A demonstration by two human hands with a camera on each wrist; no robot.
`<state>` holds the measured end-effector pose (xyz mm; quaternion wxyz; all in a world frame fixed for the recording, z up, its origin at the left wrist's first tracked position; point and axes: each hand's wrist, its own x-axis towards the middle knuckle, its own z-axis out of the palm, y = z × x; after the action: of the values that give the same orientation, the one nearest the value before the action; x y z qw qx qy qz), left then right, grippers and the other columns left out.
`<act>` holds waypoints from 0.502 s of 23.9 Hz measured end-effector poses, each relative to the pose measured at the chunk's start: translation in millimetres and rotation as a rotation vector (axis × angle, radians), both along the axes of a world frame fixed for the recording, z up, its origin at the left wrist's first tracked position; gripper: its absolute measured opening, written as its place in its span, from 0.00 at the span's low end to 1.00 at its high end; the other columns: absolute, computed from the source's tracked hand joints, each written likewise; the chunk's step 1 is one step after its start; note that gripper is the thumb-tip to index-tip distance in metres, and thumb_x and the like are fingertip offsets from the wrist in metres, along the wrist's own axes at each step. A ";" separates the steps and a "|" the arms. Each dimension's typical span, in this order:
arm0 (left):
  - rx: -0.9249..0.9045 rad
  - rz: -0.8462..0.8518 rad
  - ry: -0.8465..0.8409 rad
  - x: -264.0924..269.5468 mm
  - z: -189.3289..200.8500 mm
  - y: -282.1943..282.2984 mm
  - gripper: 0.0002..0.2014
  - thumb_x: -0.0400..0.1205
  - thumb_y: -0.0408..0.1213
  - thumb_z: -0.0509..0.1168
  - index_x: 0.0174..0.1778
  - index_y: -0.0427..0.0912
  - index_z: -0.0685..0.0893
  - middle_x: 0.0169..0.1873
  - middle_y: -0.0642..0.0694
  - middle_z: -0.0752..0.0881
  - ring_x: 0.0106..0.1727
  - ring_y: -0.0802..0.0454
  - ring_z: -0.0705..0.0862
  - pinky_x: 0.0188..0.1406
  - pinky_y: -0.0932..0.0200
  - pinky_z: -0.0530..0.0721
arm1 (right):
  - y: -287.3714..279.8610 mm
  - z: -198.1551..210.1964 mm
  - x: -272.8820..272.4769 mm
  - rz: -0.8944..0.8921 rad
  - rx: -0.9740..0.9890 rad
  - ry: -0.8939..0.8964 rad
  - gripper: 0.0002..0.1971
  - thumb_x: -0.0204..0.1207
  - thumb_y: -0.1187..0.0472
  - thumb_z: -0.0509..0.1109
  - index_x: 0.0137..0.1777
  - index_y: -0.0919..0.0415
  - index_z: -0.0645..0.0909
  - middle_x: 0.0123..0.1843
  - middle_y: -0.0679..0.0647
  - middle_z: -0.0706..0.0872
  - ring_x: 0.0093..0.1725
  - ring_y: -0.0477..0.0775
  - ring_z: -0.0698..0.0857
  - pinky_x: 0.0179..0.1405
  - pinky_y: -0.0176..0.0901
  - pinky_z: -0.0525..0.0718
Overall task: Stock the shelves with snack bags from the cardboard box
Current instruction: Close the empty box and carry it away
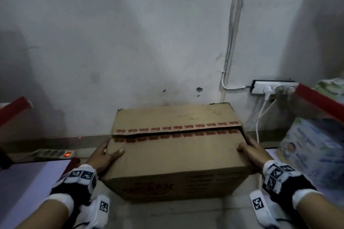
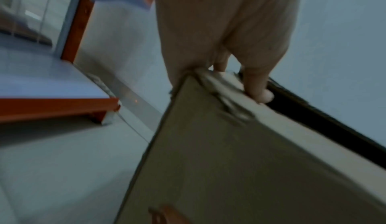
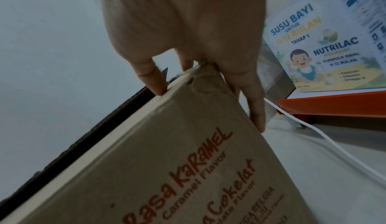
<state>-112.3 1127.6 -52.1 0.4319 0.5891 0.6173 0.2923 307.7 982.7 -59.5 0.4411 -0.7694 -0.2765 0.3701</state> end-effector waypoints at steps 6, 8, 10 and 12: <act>0.042 0.091 0.001 21.3 -50.9 45.8 0.31 0.77 0.42 0.72 0.76 0.43 0.71 0.66 0.37 0.80 0.62 0.37 0.81 0.64 0.43 0.79 | 30.3 -49.4 13.0 -0.025 0.111 -0.105 0.36 0.77 0.57 0.70 0.81 0.43 0.58 0.81 0.58 0.67 0.76 0.64 0.69 0.75 0.62 0.68; 0.119 0.127 0.064 25.0 -55.9 53.9 0.30 0.76 0.43 0.73 0.74 0.40 0.73 0.69 0.34 0.78 0.65 0.35 0.79 0.66 0.41 0.77 | 38.0 -52.0 13.8 -0.039 0.072 -0.108 0.36 0.77 0.49 0.70 0.81 0.40 0.55 0.81 0.59 0.65 0.77 0.67 0.67 0.74 0.66 0.69; 0.150 0.158 0.113 27.7 -56.4 55.2 0.32 0.75 0.44 0.74 0.73 0.37 0.73 0.70 0.32 0.75 0.67 0.33 0.77 0.68 0.41 0.75 | 41.4 -50.4 10.2 -0.058 0.023 -0.096 0.37 0.76 0.44 0.68 0.81 0.37 0.53 0.82 0.58 0.64 0.76 0.68 0.68 0.72 0.69 0.70; 0.148 0.157 0.147 31.3 -54.0 52.8 0.33 0.76 0.46 0.72 0.75 0.36 0.71 0.72 0.32 0.75 0.69 0.33 0.76 0.69 0.43 0.74 | 42.7 -45.6 6.3 -0.056 -0.009 -0.104 0.39 0.76 0.43 0.68 0.83 0.40 0.51 0.81 0.60 0.64 0.77 0.69 0.67 0.73 0.68 0.68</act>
<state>-81.0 1180.4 -106.1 0.3166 0.5889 0.6683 0.3261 314.0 1025.5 -105.1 0.4328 -0.7971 -0.2758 0.3182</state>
